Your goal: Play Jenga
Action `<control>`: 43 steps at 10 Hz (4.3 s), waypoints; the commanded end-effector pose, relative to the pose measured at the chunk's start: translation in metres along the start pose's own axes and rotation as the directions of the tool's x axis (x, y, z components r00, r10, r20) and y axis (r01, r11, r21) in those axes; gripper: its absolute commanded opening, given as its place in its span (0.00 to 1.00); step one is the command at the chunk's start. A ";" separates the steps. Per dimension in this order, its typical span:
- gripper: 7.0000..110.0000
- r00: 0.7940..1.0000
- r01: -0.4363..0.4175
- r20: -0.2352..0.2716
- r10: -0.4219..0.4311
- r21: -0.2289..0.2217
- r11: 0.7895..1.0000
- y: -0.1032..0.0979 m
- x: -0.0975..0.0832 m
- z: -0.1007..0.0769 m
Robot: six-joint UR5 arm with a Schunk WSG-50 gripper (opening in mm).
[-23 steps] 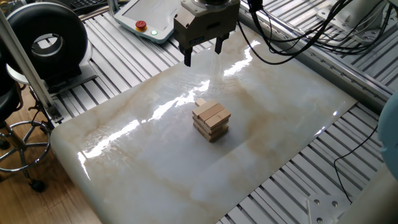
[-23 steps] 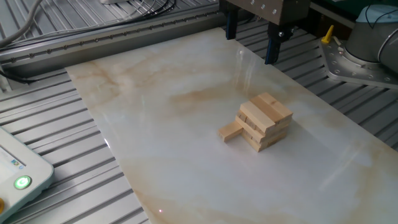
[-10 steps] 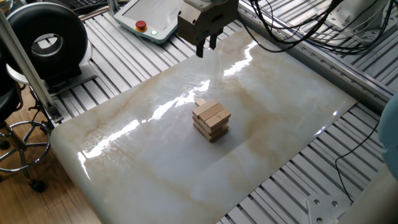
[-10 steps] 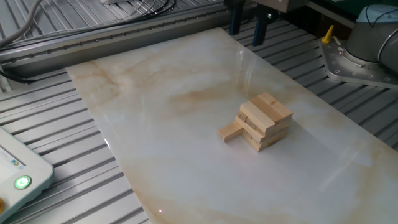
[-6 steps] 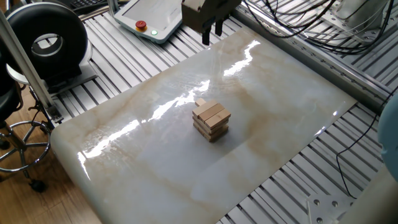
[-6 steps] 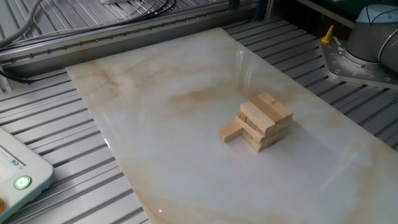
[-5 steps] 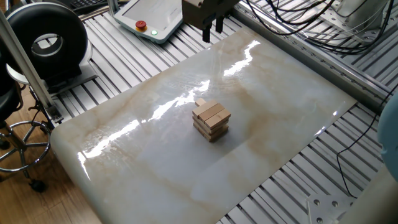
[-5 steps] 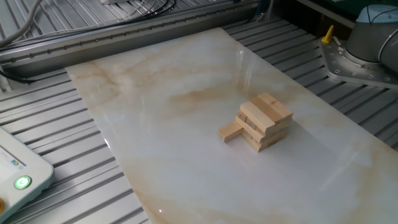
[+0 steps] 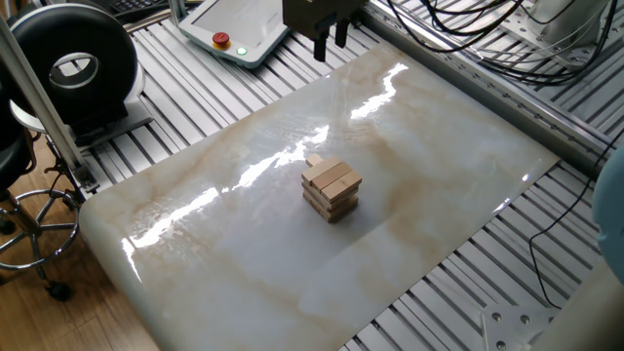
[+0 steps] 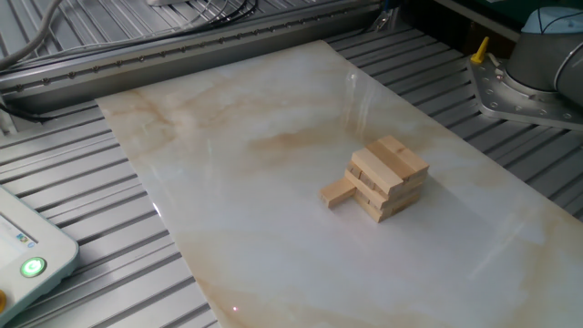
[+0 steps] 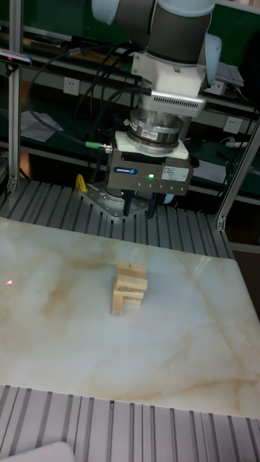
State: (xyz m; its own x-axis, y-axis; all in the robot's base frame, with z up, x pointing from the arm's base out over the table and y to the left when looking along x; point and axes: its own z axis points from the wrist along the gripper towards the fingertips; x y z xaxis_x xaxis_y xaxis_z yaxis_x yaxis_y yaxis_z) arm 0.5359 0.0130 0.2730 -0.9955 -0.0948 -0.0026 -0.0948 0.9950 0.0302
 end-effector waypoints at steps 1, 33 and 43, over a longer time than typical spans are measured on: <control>0.36 0.997 -0.052 0.051 0.055 -0.048 0.997 0.011 -0.013 -0.004; 0.36 0.999 0.033 -0.011 -0.033 0.064 0.997 -0.014 -0.036 0.172; 0.36 0.999 0.010 0.032 -0.010 -0.016 1.000 0.006 -0.046 0.172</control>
State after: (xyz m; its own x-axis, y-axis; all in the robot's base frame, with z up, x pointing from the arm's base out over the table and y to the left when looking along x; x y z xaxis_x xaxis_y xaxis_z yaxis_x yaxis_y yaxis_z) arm 0.5813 0.0234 0.1001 -0.9933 -0.1106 -0.0342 -0.1114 0.9935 0.0225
